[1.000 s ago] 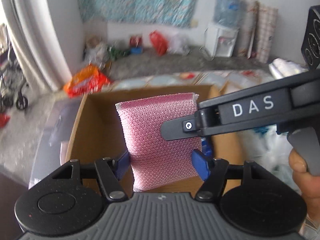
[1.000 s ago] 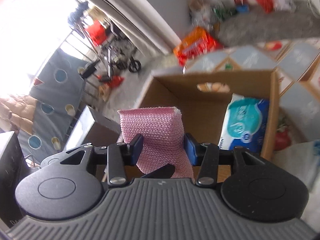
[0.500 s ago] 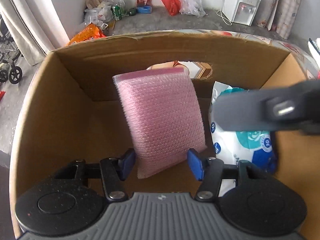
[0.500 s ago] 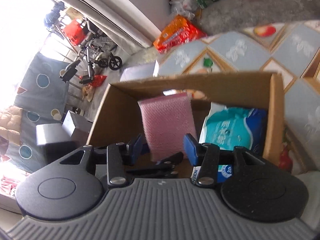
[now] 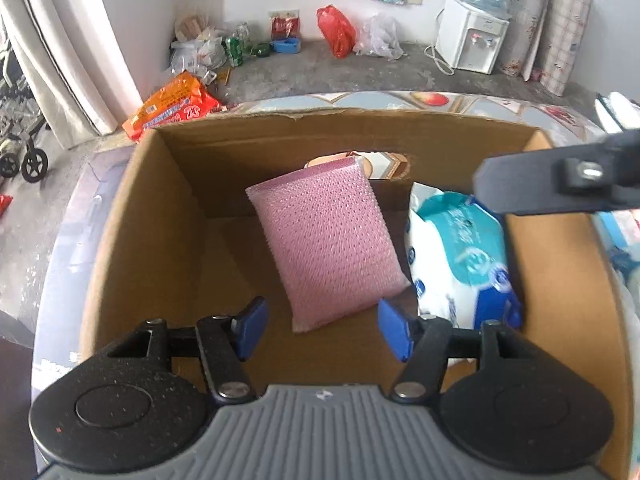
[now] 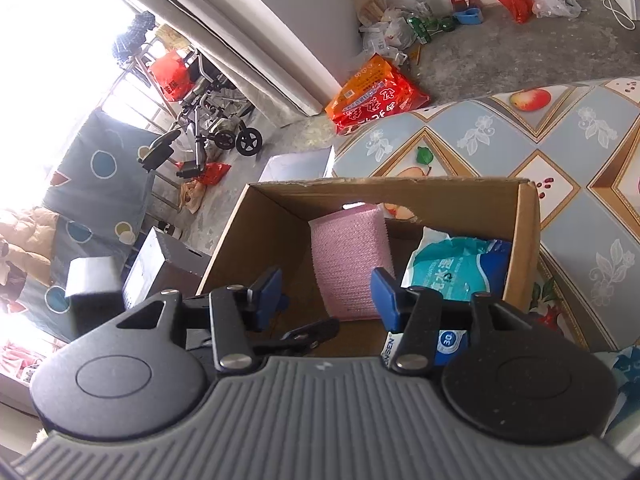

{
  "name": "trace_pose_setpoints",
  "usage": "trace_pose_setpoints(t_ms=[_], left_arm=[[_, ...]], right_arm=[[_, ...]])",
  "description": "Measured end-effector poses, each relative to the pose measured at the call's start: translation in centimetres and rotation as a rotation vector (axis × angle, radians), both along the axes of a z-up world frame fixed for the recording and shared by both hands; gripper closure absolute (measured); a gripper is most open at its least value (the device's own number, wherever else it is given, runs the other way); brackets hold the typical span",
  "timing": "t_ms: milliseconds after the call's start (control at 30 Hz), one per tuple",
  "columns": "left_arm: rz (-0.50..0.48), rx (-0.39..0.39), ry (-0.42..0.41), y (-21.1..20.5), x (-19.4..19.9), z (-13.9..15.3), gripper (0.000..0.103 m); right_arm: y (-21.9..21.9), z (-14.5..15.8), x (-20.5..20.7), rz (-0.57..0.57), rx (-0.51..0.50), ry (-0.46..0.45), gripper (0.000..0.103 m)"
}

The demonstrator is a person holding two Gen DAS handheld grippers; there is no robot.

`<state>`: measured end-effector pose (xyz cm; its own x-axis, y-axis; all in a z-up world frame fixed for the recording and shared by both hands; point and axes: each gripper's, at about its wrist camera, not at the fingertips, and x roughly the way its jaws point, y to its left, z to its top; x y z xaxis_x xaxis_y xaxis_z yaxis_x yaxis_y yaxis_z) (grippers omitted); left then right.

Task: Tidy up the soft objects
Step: 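Lower the pink sponge into the box beside the wipes and open the right gripper, then lift the right gripper out of the cardboard box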

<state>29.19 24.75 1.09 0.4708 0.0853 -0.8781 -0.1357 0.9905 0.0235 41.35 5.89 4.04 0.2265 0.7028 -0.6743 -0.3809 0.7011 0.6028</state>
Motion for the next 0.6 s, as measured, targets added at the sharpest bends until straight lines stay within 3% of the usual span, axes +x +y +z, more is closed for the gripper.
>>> trace_pose_setpoints(t_ms=[267, 400, 600], left_arm=[[0.030, -0.006, -0.033, -1.0, -0.4, 1.2, 0.039], [0.079, -0.033, -0.034, -1.2, 1.8, 0.2, 0.023], [0.117, 0.003, -0.031, -1.7, 4.8, -1.5, 0.019]], right_arm=[[0.2, 0.2, -1.3, 0.002, 0.002, -0.006, 0.053], [-0.5, 0.3, -2.0, 0.002, 0.006, -0.006, 0.053], [-2.7, 0.4, -1.9, -0.024, 0.011, -0.030, 0.051]])
